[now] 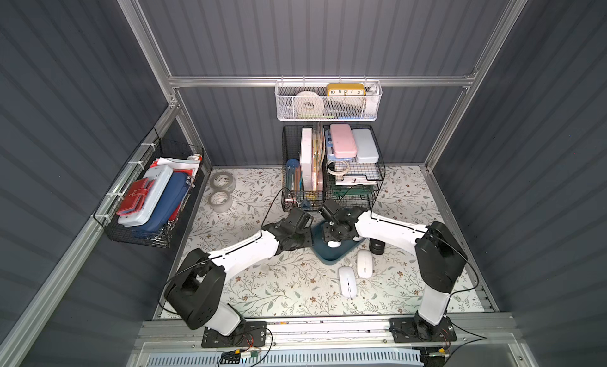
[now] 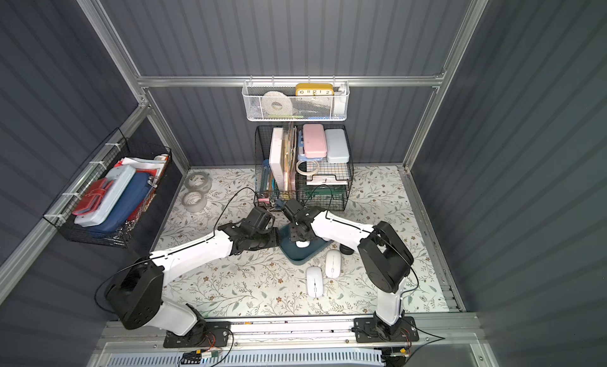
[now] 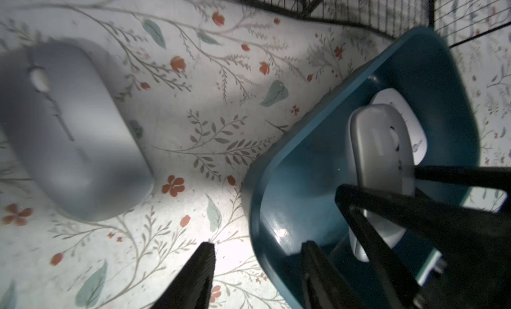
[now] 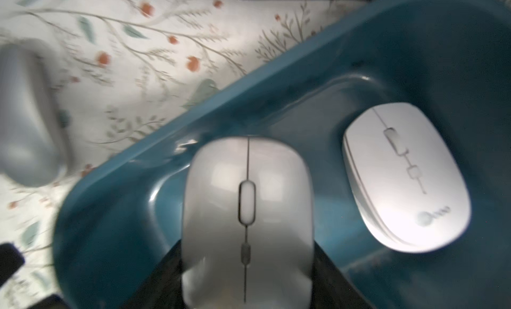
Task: Take out the mouse from the storage box
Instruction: Pick up the mouse from the storage box, then place the mouse at the center of the board.
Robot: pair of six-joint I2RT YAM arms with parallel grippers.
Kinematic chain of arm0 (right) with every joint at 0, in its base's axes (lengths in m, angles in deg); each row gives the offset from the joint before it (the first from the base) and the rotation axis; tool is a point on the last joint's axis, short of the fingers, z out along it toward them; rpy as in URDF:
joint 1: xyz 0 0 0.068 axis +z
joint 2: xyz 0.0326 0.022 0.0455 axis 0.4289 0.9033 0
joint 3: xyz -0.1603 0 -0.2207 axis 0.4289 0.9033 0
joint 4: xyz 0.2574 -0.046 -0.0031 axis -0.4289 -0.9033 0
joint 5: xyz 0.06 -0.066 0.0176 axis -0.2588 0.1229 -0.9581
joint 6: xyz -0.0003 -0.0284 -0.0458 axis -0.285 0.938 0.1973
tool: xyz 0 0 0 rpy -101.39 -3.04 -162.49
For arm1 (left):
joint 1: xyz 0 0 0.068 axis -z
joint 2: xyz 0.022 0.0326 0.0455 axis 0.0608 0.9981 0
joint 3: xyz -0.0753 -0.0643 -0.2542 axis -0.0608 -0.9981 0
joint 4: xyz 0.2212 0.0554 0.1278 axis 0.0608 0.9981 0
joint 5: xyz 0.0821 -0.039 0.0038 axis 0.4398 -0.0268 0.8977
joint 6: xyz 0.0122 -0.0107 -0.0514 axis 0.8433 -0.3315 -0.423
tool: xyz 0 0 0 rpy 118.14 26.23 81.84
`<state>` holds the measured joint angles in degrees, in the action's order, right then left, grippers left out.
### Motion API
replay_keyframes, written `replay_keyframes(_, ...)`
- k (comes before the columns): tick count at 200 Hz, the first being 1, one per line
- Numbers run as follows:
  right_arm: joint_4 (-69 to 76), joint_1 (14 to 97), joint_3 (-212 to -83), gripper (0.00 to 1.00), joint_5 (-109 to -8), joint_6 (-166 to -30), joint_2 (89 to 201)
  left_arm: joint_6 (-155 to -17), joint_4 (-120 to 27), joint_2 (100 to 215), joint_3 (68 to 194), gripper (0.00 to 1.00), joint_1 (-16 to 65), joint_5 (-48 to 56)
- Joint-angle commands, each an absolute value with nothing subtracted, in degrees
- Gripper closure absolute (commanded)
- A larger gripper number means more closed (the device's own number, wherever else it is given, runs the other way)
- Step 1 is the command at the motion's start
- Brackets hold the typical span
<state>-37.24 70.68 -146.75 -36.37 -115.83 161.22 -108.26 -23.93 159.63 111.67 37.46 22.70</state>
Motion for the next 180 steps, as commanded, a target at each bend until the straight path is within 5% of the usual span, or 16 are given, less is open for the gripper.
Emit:
replay_keyframes(1,-38.7,73.4,-147.3,0.41,-35.1,-116.5,158.2,-106.6,-19.4,151.5,110.0,0.43,37.7,29.9)
replay_keyframes(88,-39.2,87.9,-152.8,0.41,-36.1,-120.4,161.4,-110.1,-3.0,122.6,108.0,0.30,37.5,56.6)
replay_keyframes(180,-40.8,92.4,-164.4,0.40,-36.7,-119.3,177.4,-111.4,1.6,115.7,107.9,0.24,37.6,58.1)
